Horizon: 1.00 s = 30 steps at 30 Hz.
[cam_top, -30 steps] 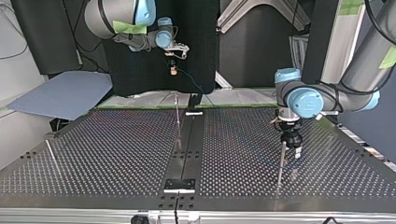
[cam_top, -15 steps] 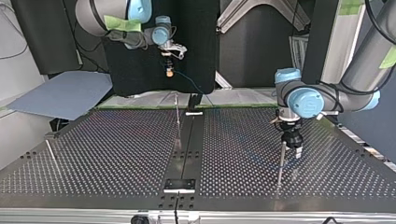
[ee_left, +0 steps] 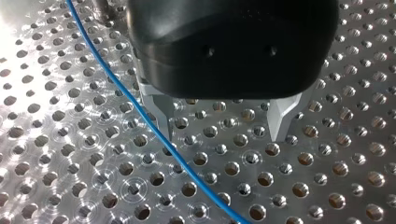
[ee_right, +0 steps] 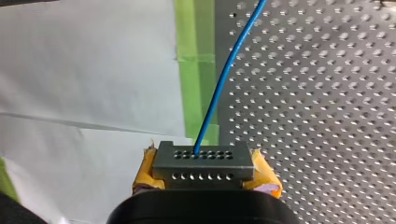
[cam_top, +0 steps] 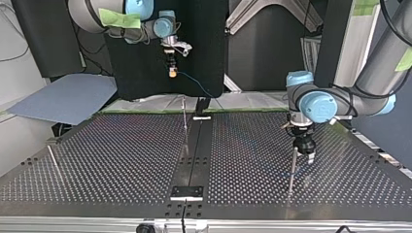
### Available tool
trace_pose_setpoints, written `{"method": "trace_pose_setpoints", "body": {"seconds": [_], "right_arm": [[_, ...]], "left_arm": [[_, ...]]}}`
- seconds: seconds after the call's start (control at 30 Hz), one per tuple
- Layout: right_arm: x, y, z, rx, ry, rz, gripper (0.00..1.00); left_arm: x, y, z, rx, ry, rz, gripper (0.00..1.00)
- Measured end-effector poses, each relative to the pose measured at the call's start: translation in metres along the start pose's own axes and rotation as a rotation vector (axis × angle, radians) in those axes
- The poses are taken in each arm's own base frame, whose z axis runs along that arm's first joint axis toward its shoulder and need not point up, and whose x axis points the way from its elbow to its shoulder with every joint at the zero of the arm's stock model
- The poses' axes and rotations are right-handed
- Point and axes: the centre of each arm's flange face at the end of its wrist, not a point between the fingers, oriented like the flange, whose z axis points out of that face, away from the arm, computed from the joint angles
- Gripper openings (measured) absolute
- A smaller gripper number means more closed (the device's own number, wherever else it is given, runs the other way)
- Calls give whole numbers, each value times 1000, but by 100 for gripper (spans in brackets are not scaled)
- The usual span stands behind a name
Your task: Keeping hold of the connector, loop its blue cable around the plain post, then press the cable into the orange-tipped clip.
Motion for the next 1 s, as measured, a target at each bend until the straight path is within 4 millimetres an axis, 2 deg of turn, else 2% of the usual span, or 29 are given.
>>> {"method": "trace_pose_setpoints", "body": {"seconds": [0.63, 1.0], "right_arm": [[74, 3, -26, -14, 130, -5, 0], [84, 4, -23, 25, 147, -99, 0]], "left_arm": [[0, 1, 0, -7, 0, 0, 100], [0, 1, 0, -15, -2, 1, 100]]}}
